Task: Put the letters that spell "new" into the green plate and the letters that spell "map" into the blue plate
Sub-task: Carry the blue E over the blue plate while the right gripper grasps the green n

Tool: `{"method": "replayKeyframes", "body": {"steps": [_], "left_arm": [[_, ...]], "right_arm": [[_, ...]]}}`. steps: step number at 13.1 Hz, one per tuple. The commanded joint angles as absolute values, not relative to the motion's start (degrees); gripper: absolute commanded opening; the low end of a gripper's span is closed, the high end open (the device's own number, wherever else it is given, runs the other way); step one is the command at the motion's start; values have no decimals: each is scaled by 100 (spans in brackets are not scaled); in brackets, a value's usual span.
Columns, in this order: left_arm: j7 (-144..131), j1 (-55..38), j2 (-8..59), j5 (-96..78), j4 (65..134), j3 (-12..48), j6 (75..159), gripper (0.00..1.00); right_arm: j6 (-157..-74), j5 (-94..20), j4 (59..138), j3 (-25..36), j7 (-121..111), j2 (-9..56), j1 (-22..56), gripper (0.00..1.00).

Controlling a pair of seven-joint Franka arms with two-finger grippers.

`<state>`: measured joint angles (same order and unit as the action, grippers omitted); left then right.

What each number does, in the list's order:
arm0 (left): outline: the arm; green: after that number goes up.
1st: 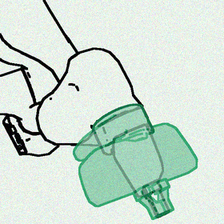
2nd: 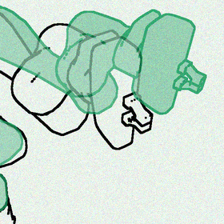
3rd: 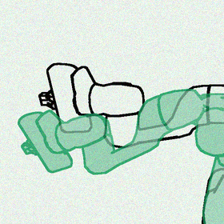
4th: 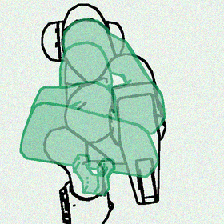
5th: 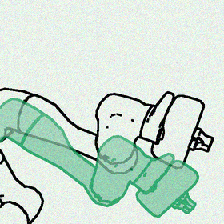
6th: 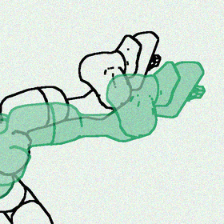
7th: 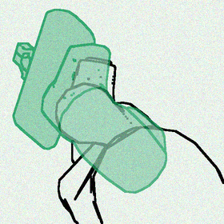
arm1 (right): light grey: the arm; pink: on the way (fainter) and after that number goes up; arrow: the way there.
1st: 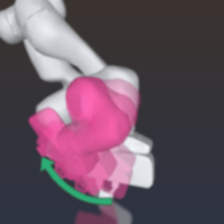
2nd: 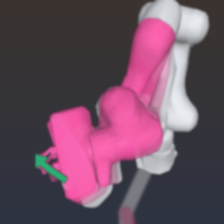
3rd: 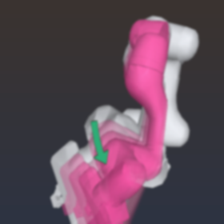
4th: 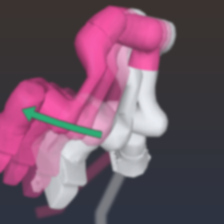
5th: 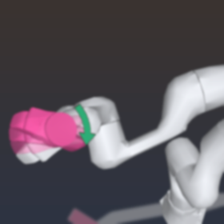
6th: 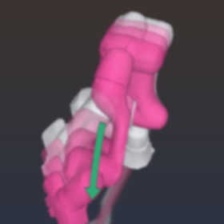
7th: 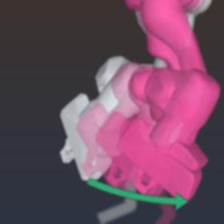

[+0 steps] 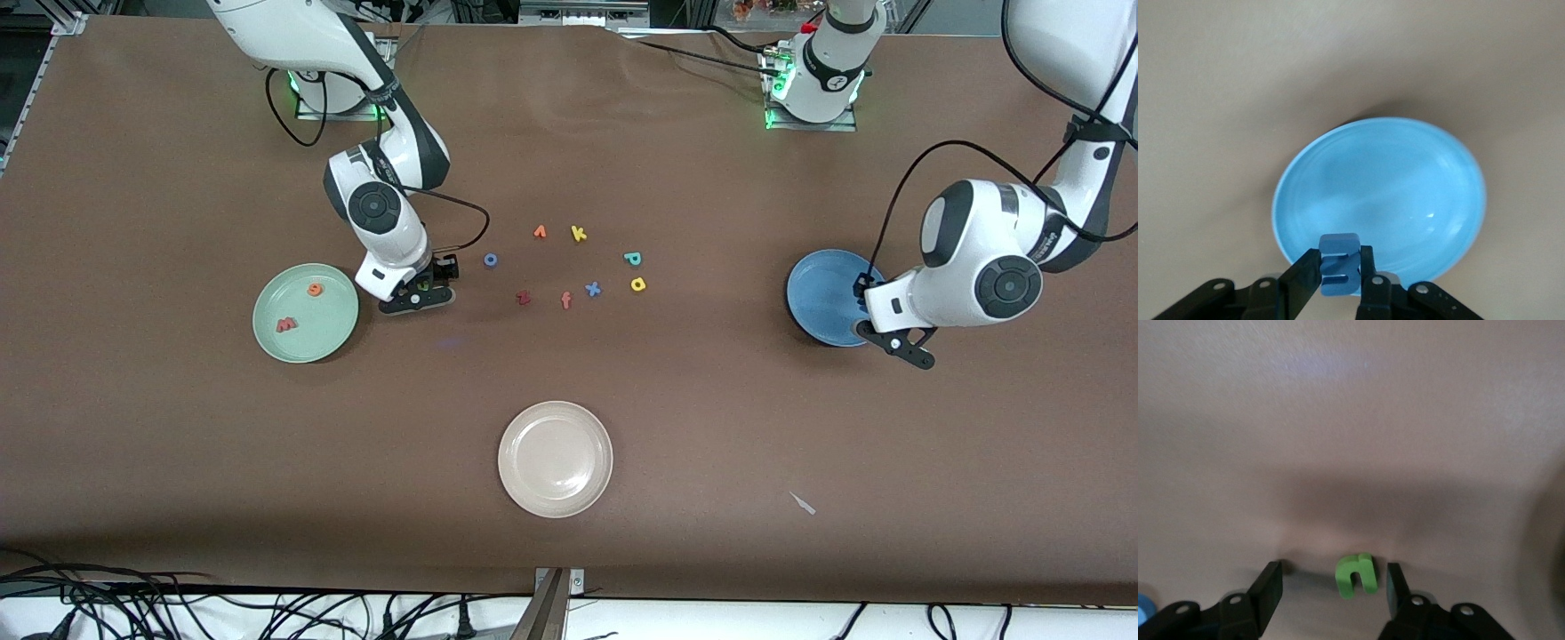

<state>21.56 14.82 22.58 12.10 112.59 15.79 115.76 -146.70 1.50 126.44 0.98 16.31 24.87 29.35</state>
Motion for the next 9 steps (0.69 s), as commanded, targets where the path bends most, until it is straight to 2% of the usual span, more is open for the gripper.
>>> {"method": "replayKeyframes", "body": {"steps": [1, 2, 4, 5, 6, 8, 9], "left_arm": [[2206, 1660, 2636, 1626, 11250, 1661, 11725, 30], [2206, 1705, 2645, 1635, 11250, 1670, 11725, 32], [2206, 1705, 2724, 1635, 11250, 1661, 11733, 32], [2215, 1714, 2742, 1643, 11250, 1661, 11742, 32], [2224, 1723, 2768, 1635, 11241, 1661, 11742, 32], [2232, 1723, 2769, 1635, 11232, 1661, 11742, 33], [2232, 1723, 2760, 1635, 11215, 1670, 11742, 56]], "right_arm": [[-14766, 141, 12770, 114, 1705, 2434, 2962, 66], [-14766, 141, 12805, 123, 1705, 2443, 2953, 54], [-14731, 141, 12814, 132, 1705, 2435, 2953, 18], [-14722, 141, 12788, 141, 1714, 2408, 2953, 5], [-14713, 132, 12762, 158, 1688, 2347, 2953, 0], [-14573, 132, 12718, 254, 1670, 2137, 2944, 0], [-14381, 132, 12648, 333, 1592, 2014, 2944, 0]]}}
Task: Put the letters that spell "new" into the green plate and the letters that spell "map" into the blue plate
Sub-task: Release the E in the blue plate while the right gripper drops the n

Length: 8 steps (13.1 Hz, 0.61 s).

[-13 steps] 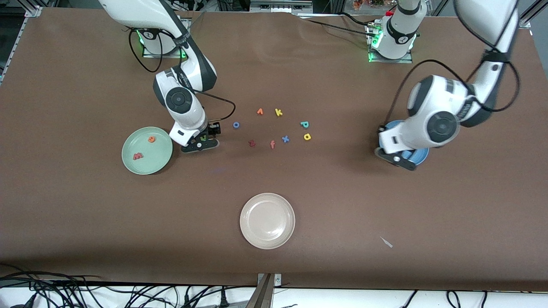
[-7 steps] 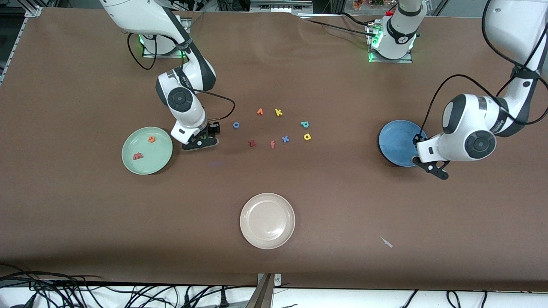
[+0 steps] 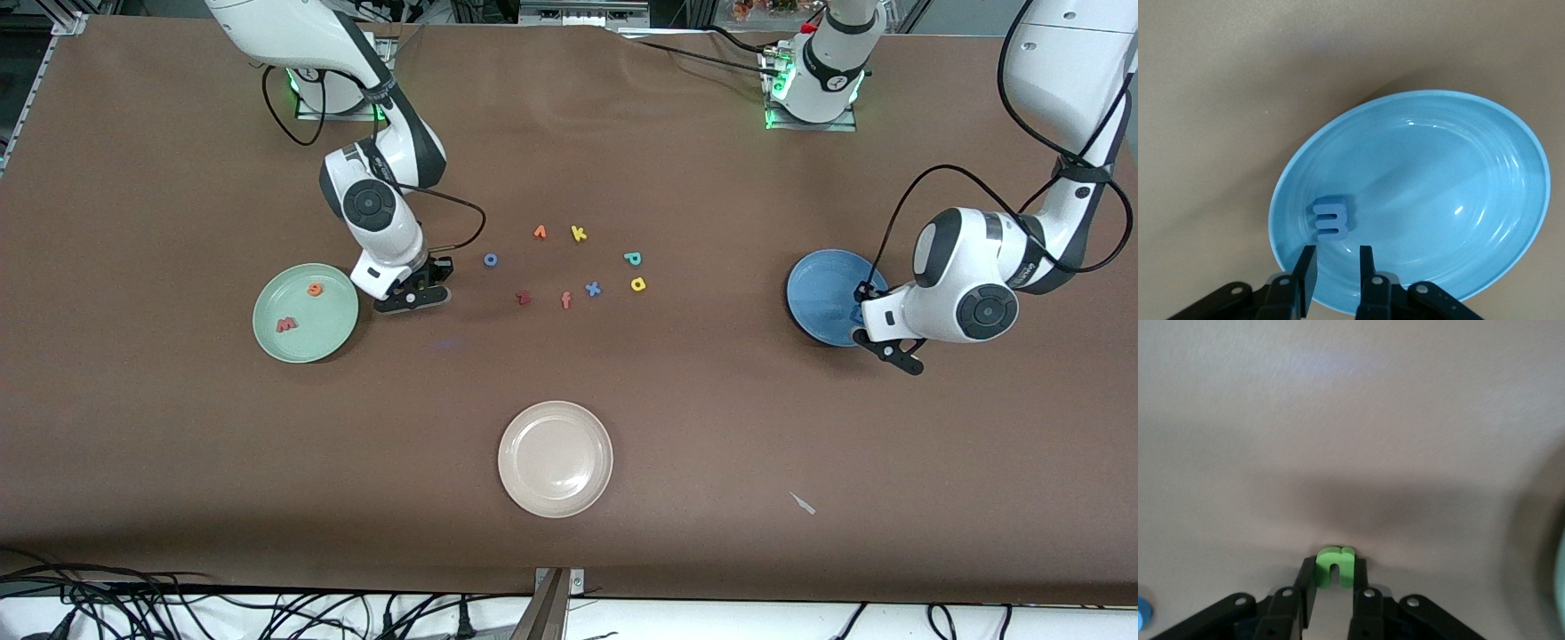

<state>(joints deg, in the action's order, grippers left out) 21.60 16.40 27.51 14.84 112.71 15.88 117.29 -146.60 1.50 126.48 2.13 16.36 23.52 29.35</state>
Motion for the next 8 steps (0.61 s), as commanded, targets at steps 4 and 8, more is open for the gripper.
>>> {"method": "replayKeyframes", "body": {"steps": [4, 8], "left_arm": [[2163, 1696, 2497, 1521, 11188, 1819, 11672, 100], [1681, 1688, 2093, 960, 11188, 2301, 11278, 100]], "right_arm": [[-13413, 123, 12208, 1035, 954, 1819, 2927, 0], [-13552, 88, 12339, 1642, 45, 1889, 2892, 0]]}}
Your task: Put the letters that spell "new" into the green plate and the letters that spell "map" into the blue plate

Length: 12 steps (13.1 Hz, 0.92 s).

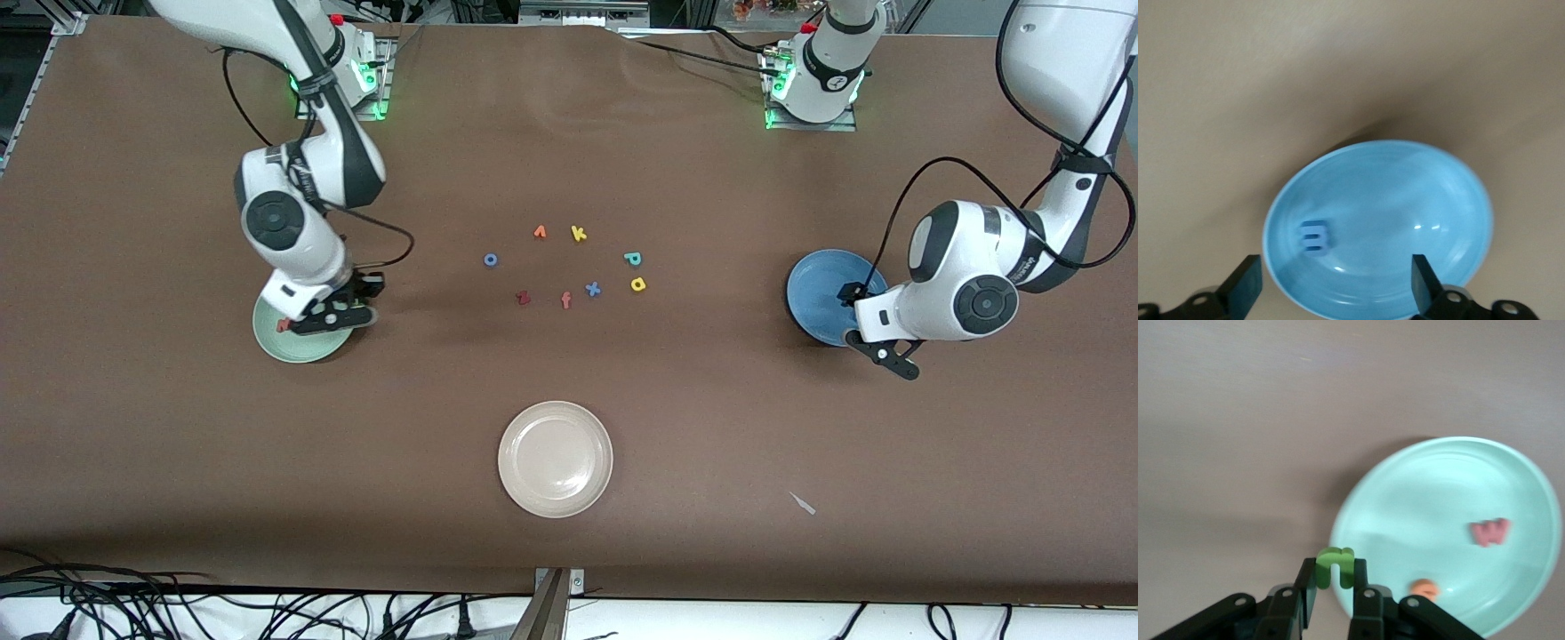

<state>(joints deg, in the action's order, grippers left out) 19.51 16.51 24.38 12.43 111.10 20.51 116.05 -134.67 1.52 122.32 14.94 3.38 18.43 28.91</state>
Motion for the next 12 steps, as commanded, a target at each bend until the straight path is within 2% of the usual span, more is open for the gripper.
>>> {"method": "replayKeyframes", "body": {"steps": [1, 5, 6, 7, 8, 9, 10, 12], "left_arm": [[1392, 1696, 2013, 819, 11188, 2485, 11189, 100], [-698, 1679, 1977, 554, 11197, 3267, 11083, 100], [-1156, 1679, 1995, 545, 11197, 3470, 11083, 100], [-1569, 1670, 1995, 501, 11197, 3637, 11083, 100], [-1921, 1670, 2021, 370, 11197, 3787, 11092, 100], [-2142, 1635, 2039, 213, 11189, 3875, 11118, 100], [-2362, 1591, 2048, 63, 11197, 3928, 11144, 100], [-2932, 1259, 2135, 9, 11215, 3946, 11319, 100]], "right_arm": [[-13718, 88, 12392, 1678, 9, 1977, 2866, 0], [-14501, 88, 12620, 1687, -53, 2267, 2769, 0], [-14545, 88, 12647, 1687, -114, 2268, 2734, 14], [-14520, 88, 12639, 1687, -123, 2241, 2733, 53], [-14511, 88, 12613, 1687, -97, 2198, 2733, 86], [-14502, 88, 12569, 1687, -131, 2128, 2733, 100], [-14371, 88, 12516, 1696, -132, 2031, 2733, 100], [-13558, 79, 11992, 1688, -106, 1960, 2733, 100]]}}
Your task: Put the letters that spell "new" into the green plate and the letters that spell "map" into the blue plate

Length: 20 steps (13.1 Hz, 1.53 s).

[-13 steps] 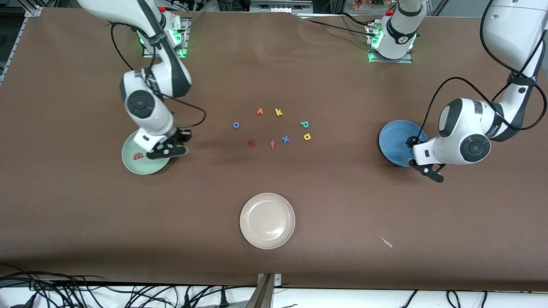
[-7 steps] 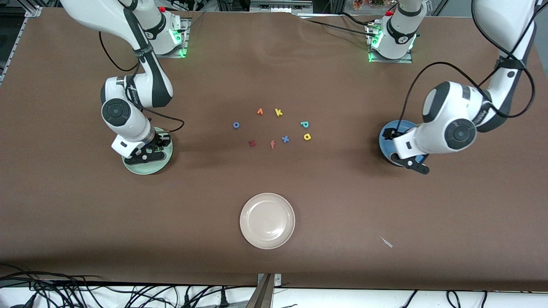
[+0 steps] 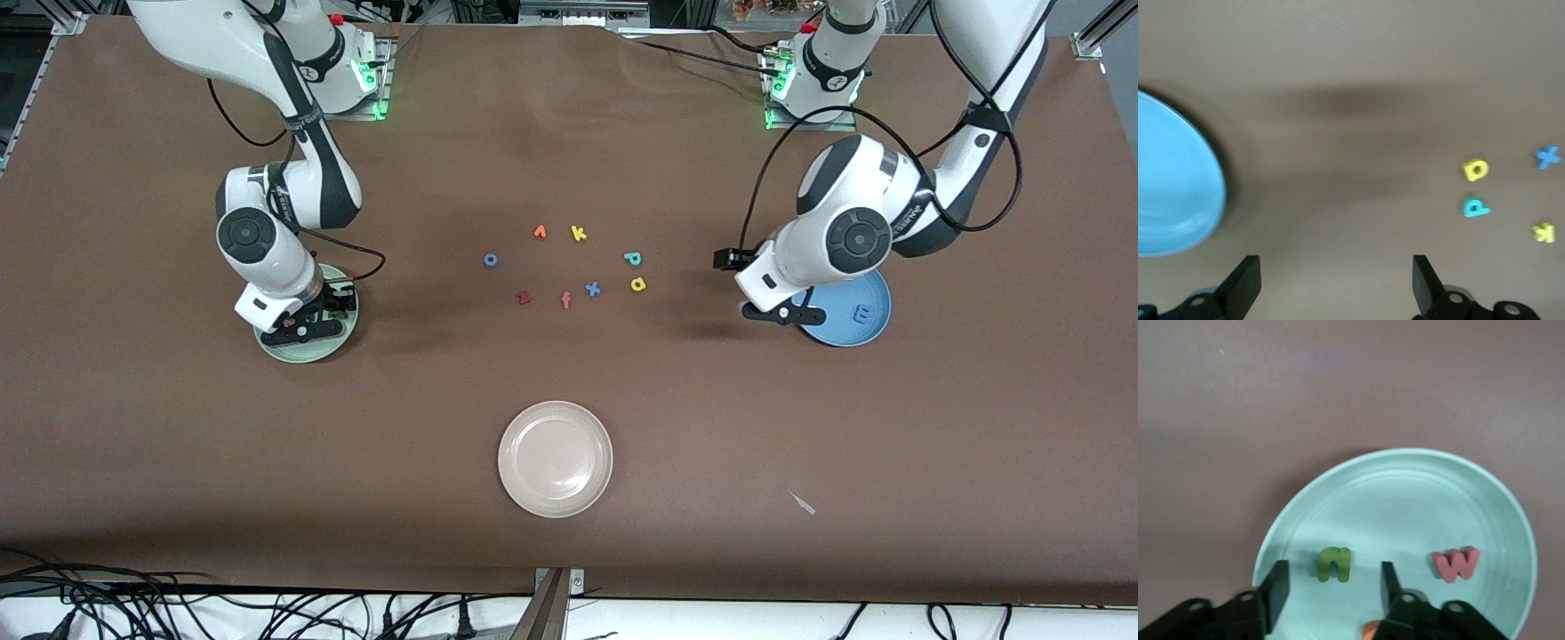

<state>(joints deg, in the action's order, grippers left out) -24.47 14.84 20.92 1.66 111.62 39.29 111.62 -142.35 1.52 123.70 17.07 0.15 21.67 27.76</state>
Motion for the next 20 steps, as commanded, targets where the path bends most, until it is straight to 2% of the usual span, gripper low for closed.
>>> {"method": "replayKeyframes", "body": {"steps": [1, 3, 8, 10, 12, 15, 20], "left_arm": [[-3214, 1144, 2179, 9, 11241, 3946, 11503, 100], [-3697, 924, 2311, 9, 11259, 3946, 11654, 100], [-4779, 273, 2496, 79, 11636, 3938, 12803, 100], [-5254, 97, 2627, 97, 11820, 3911, 13234, 100], [-5597, 62, 2646, 97, 12075, 3902, 13708, 100], [-5974, -97, 2768, 350, 12235, 3850, 14010, 100], [-7232, -246, 3269, 1431, 12225, 3850, 14423, 98]], "right_arm": [[-12987, 79, 11579, 1688, -97, 1977, 2733, 100], [-11993, 62, 10849, 1679, -70, 2030, 2742, 100], [-10279, 61, 9364, 1679, -105, 2013, 2725, 100], [-9837, 62, 8870, 1714, -114, 1987, 2690, 100], [-9650, 88, 8789, 1653, -140, 1724, 2463, 100], [-10090, -88, 8798, 1241, -149, 1251, 1831, 100], [-9273, 158, 8973, 63, -149, 432, 363, 100]]}}
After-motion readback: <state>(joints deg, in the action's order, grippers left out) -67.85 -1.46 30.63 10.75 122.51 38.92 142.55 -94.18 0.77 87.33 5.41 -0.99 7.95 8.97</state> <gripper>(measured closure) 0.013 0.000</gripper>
